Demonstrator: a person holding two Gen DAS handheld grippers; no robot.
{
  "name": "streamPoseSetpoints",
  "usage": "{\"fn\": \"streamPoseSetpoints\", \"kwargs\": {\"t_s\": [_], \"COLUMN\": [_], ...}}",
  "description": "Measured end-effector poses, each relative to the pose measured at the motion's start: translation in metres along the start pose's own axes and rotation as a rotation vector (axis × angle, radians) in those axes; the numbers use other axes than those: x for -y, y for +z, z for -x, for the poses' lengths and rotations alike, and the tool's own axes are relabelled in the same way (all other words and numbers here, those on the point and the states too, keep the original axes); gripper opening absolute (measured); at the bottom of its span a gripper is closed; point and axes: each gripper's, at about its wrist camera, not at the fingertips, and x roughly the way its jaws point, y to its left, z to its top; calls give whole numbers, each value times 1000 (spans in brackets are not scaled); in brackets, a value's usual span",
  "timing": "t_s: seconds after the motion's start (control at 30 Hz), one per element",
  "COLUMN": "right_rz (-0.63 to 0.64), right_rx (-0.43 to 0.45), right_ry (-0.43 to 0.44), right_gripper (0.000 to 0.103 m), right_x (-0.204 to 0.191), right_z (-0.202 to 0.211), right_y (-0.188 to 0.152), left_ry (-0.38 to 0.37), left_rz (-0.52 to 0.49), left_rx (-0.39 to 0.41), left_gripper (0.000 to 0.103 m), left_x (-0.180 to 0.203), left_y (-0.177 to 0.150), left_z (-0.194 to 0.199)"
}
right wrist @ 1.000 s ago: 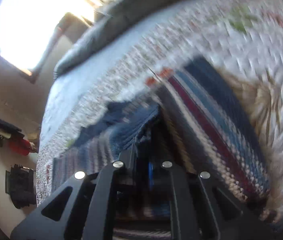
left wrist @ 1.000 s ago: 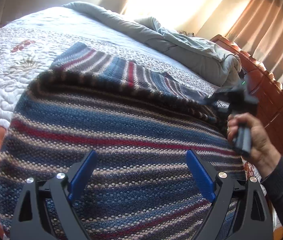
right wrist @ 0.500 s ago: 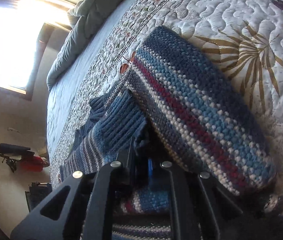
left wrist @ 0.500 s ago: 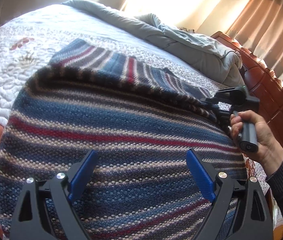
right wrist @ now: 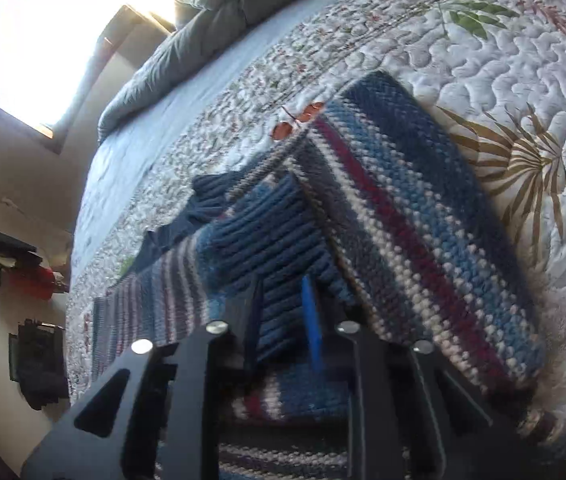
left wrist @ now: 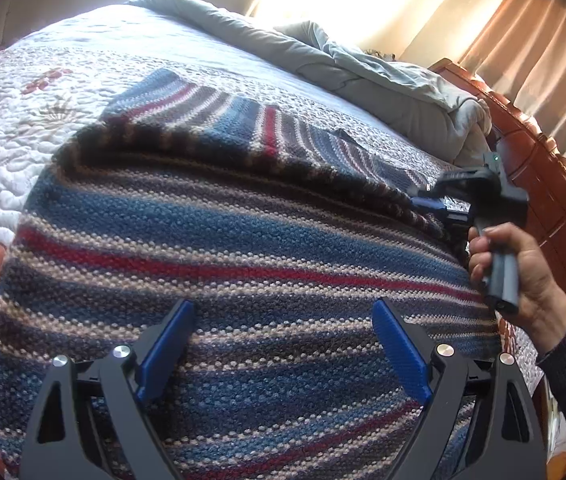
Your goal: Fold small clothes
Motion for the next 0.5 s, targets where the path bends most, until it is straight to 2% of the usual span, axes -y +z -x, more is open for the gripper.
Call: {"fn": "streamPoseSetpoints", "kwargs": {"t_s": [0.1,0.17,0.2,0.3,0.37,0.5], "right_rz": [-33,-15,-1,76,118,163], "right_rx": [23,35,44,38,9,-47], "right_ry": [22,33,44,69,81,123], "right_gripper": [9,36,38,41,56,73], "right_x": [5,2,-1,-8,-8,6], "right_z": [18,38,50,85,109,157], "right_y": [-4,-12,-18,-49,-77,-132], "left_ry": [10,31,47,115,170,207], "left_rz": [-4,-24,-39,-150,-204,-242], "left_rx": [-3,-5,-2,59,97,110], "left_gripper": [91,91,91,91,91,91], "left_x": [1,8,14,42,60,84], "left_y": [0,0,0,-2,-5,-14], "left_z": [2,8,13,42,62,98]}}
